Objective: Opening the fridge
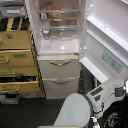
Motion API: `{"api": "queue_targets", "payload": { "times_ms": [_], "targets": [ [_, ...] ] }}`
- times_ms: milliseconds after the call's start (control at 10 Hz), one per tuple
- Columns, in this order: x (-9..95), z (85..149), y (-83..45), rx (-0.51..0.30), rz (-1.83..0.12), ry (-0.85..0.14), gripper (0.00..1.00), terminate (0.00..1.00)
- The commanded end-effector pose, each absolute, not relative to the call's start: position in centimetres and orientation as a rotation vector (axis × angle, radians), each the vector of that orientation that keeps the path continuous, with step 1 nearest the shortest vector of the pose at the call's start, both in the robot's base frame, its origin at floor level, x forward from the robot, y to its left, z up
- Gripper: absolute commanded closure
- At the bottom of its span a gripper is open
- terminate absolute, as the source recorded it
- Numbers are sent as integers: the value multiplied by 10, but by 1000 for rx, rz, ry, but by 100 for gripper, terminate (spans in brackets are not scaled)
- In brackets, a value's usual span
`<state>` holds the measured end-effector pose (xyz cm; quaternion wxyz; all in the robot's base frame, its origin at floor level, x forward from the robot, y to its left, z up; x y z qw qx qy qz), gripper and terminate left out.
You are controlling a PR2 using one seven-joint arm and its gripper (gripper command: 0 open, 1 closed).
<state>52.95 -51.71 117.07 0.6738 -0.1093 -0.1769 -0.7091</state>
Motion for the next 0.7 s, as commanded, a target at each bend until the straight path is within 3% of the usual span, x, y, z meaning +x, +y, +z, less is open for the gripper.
{"api": "queue_targets", "payload": {
  "times_ms": [100,200,300,500,700],
  "targets": [
    [515,1121,-620,-277,-1763,-373,0,0],
    [519,1119,-533,-317,-1784,-358,0,0],
    [561,1060,-304,-227,-1680,-281,0,0],
    [586,1037,-176,-224,-1531,-260,0,0],
    [640,1007,-12,-147,-1288,-244,0,0]
  ]
}}
